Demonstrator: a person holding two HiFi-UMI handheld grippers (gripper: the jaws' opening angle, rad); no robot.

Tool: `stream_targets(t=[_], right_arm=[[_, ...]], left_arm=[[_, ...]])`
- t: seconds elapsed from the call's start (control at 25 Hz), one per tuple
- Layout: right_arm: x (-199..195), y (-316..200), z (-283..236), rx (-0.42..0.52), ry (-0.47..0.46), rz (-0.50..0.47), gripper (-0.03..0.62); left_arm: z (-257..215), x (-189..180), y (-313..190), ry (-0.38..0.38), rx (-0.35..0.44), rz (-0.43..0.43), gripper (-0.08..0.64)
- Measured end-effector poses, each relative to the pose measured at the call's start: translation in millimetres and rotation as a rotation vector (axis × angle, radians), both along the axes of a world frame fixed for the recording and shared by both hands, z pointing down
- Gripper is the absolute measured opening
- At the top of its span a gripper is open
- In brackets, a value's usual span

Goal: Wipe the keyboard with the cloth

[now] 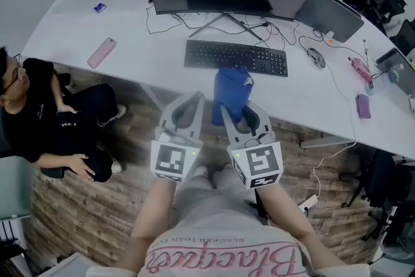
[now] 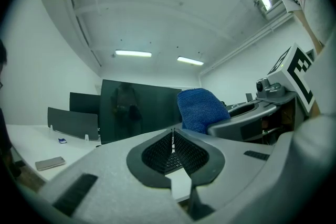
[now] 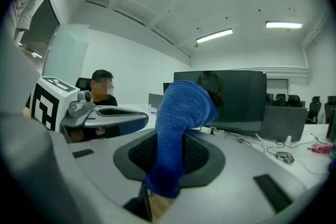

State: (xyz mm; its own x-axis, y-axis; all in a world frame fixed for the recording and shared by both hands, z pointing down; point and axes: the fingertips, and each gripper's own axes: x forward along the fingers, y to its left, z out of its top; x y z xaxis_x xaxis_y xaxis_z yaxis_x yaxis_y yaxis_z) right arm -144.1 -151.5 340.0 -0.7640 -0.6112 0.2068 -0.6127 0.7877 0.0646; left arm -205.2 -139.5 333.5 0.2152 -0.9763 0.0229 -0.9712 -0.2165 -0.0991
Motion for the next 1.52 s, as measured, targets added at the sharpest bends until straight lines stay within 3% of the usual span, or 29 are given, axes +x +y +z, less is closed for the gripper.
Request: stream_targets(t=[0.32, 0.84, 1.08, 1.52], right_arm=[[-1.6, -39.9, 9.1, -0.001, 0.000, -0.039, 0.092], [1.8, -144.0, 22.5, -0.037, -0.005, -0.108, 0.092], [-7.6, -172.7, 38.1, -0.070, 0.015, -0.163, 0.092], [-80.2, -179.0, 66.9, -0.139, 0.052, -0.259, 0.092]], left_arm=[[8.2, 0.0, -31.0, 0.013, -0.042, -0.035, 0.008], [14.1, 2.8, -136.0, -0.010, -0.046, -0.111, 0.008], [25.0, 0.4, -161.6, -0.014, -0.057, -0.130, 0.006], [60.9, -67.2, -165.5, 0.001, -0.176, -0.207, 0.005]])
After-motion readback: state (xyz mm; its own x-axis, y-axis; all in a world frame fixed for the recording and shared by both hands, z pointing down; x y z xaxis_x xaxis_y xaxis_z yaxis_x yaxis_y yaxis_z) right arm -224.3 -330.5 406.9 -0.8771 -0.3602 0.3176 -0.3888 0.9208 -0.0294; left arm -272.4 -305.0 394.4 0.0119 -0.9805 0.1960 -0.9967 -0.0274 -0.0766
